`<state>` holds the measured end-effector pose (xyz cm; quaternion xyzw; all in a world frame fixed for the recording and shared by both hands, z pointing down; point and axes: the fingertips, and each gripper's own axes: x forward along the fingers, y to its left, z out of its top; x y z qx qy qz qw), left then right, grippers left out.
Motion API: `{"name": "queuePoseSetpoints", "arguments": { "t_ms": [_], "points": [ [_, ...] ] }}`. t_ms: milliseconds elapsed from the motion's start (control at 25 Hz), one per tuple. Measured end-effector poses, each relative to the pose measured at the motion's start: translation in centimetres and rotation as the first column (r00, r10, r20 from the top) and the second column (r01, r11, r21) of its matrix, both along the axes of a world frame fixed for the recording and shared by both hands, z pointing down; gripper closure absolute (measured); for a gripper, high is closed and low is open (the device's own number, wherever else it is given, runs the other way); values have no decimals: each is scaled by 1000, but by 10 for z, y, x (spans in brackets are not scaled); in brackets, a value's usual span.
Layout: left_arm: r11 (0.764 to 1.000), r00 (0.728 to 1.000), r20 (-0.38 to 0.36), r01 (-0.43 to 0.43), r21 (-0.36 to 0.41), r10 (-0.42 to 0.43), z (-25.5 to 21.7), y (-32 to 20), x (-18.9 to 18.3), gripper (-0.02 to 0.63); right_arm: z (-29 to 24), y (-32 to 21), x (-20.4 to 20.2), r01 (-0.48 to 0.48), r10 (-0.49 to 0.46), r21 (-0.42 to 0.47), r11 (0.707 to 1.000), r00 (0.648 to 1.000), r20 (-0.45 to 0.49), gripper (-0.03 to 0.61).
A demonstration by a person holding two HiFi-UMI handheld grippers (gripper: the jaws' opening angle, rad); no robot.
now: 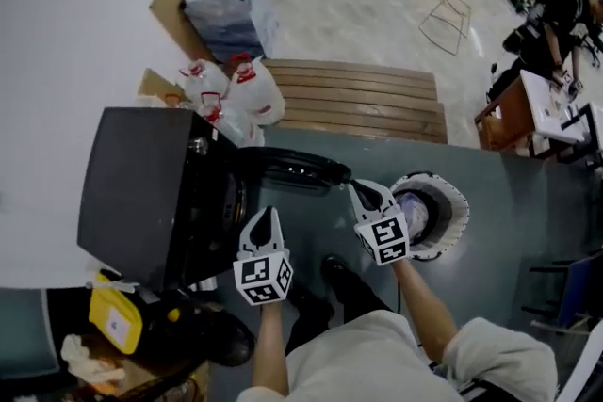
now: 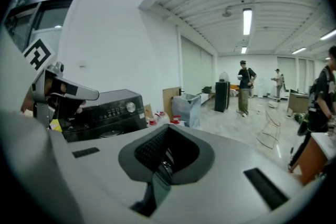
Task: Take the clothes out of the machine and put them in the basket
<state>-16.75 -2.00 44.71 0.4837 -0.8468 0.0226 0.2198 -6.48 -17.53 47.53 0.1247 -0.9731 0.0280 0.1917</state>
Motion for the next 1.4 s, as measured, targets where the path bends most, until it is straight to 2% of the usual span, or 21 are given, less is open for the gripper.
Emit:
{"name": "queuePoseSetpoints", "arguments": {
  "t_ms": [80, 200, 440, 640, 800, 960, 1240, 1400],
  "points": [
    [996, 996, 11, 88, 1, -88, -8, 40, -18, 595, -16, 26, -29, 81, -81, 6, 997, 996, 21, 555],
    [978, 978, 33, 207, 9, -207, -24, 97, -39, 595, -40, 73, -68, 210, -210, 4, 978, 976, 53, 555],
    [925, 923, 75, 379, 9, -379, -45, 204, -53, 595, -82, 165, -116, 408, -410, 41, 912, 907, 97, 555],
    [874, 870, 97, 484, 23, -484, -66, 271, -54, 595, -109, 222, -137, 514, -520, 77, 854, 845, 122, 555],
    [851, 841, 135, 522, 56, -525, -88, 301, -63, 595, -127, 254, -148, 564, -575, 111, 818, 808, 127, 555],
    [846, 833, 150, 527, 78, -533, -105, 319, -69, 595, -139, 278, -154, 589, -603, 132, 798, 786, 136, 555],
    [851, 836, 157, 516, 100, -525, -119, 338, -86, 595, -145, 298, -165, 586, -601, 136, 799, 789, 130, 556],
    [858, 843, 163, 502, 105, -513, -122, 340, -90, 595, -149, 296, -168, 567, -584, 141, 811, 800, 139, 557]
  ]
}}
